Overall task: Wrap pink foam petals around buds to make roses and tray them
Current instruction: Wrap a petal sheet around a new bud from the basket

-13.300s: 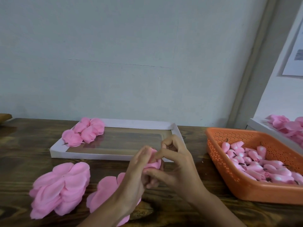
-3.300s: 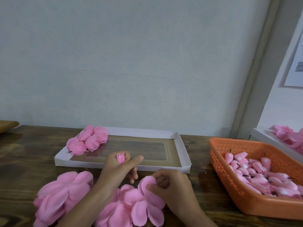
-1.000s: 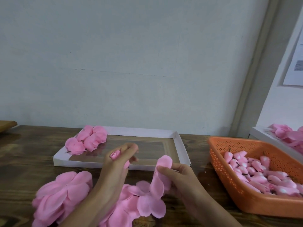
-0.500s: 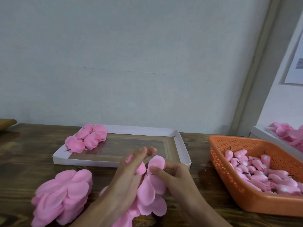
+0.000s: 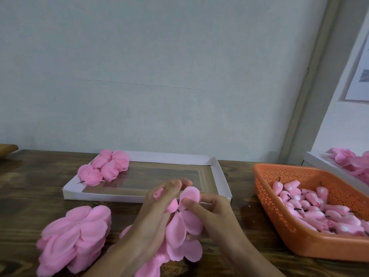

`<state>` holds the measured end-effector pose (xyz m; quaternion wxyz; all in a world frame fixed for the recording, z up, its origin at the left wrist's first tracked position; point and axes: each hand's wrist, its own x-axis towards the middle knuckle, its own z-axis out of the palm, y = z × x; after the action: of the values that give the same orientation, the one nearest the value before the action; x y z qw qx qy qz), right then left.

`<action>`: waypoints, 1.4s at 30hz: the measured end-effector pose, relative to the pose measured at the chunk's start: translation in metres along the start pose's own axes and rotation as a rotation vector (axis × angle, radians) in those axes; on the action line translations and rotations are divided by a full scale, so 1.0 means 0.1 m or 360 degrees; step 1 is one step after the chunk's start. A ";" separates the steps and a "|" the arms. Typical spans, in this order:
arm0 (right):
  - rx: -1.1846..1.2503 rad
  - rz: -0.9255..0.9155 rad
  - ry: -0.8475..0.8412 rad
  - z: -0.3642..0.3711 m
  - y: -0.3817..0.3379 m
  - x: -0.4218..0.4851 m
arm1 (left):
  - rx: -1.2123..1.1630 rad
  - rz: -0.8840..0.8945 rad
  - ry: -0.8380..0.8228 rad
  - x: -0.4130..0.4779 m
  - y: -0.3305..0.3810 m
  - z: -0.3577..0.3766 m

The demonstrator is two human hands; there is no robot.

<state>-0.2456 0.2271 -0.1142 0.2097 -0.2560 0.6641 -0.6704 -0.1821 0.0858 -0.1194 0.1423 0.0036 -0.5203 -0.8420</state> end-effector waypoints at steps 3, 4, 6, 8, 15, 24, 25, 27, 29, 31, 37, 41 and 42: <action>-0.0003 -0.0017 0.0000 -0.02 0.01 0.01 | 0.0008 0.0012 -0.0020 0.00 0.00 0.00; -0.0004 -0.0017 0.0000 -0.03 0.02 0.01 | 0.0013 0.0018 -0.0036 0.00 0.01 0.00; -0.0009 -0.0029 -0.0009 -0.04 0.04 0.02 | 0.0035 0.0035 -0.0045 0.00 0.01 0.00; -0.0016 -0.0069 -0.0039 -0.04 0.04 0.02 | 0.0033 0.0056 -0.0060 0.00 0.00 0.01; -0.0145 -0.0355 -0.0022 -0.02 0.09 0.03 | 0.0311 0.0254 -0.0066 0.00 -0.05 0.03; -0.0290 -0.0652 0.0059 0.04 0.07 0.00 | 0.0401 0.0523 0.0030 0.00 -0.14 0.05; -0.0333 -0.0668 0.0064 0.05 0.07 -0.01 | 0.0404 0.0512 0.0049 0.00 -0.14 0.04; -0.0361 -0.0683 0.0060 0.07 0.08 -0.02 | 0.0341 0.0449 0.0023 0.01 -0.14 0.02; -0.0361 -0.0694 0.0069 0.08 0.09 -0.03 | 0.0227 0.0439 -0.0051 0.02 -0.13 0.01; -0.0397 -0.0723 0.0085 0.08 0.10 -0.03 | 0.0203 0.0503 -0.0056 0.03 -0.14 0.00; -0.0584 -0.0843 0.0112 0.14 0.09 -0.06 | 0.0344 0.0577 -0.0059 0.04 -0.21 -0.03; -0.0721 -0.0930 0.0019 0.18 0.05 -0.09 | 0.0372 0.0604 0.0027 0.02 -0.17 -0.03; -0.0742 -0.0941 0.0026 0.19 0.04 -0.10 | 0.0352 0.0606 0.0036 0.02 -0.17 -0.03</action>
<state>-0.2267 0.2182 -0.1193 -0.0620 -0.4722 0.6980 -0.5348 -0.1870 0.0894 -0.1354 0.3033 -0.0698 -0.5993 -0.7376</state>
